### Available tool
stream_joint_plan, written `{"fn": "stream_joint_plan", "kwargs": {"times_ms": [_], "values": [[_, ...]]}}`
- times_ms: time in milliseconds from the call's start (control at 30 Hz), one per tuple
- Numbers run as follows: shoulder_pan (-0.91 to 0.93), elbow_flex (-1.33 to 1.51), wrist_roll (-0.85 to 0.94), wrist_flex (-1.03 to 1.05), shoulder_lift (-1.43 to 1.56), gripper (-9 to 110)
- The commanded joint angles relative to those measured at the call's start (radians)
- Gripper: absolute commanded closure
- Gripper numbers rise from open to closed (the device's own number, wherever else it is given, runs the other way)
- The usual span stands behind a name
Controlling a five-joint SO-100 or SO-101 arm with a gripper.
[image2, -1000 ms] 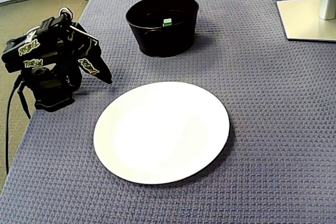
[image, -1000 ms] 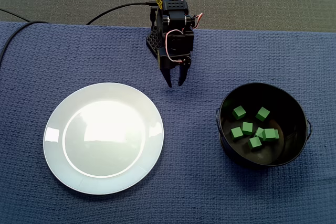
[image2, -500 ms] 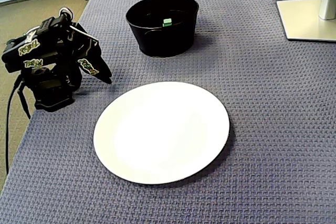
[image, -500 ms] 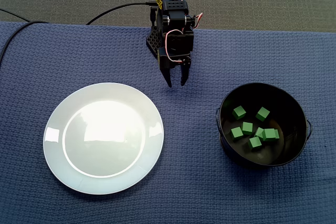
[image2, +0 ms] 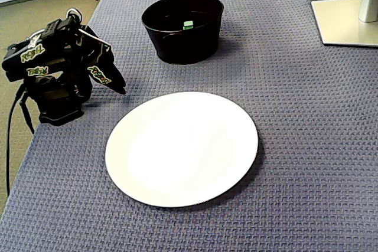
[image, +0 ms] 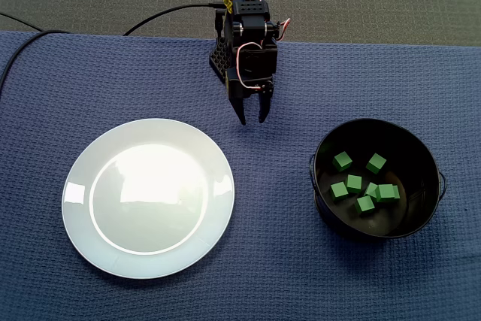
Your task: Pick up the items on the white plate and put them in the black container.
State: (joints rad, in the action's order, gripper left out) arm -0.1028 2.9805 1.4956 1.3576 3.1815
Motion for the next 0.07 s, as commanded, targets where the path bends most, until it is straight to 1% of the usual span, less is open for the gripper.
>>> {"fn": "stream_joint_plan", "kwargs": {"times_ms": [0, 33], "values": [[0.014, 0.015, 0.009, 0.173, -0.006, 95], [0.014, 0.015, 0.009, 0.173, -0.006, 95]]}}
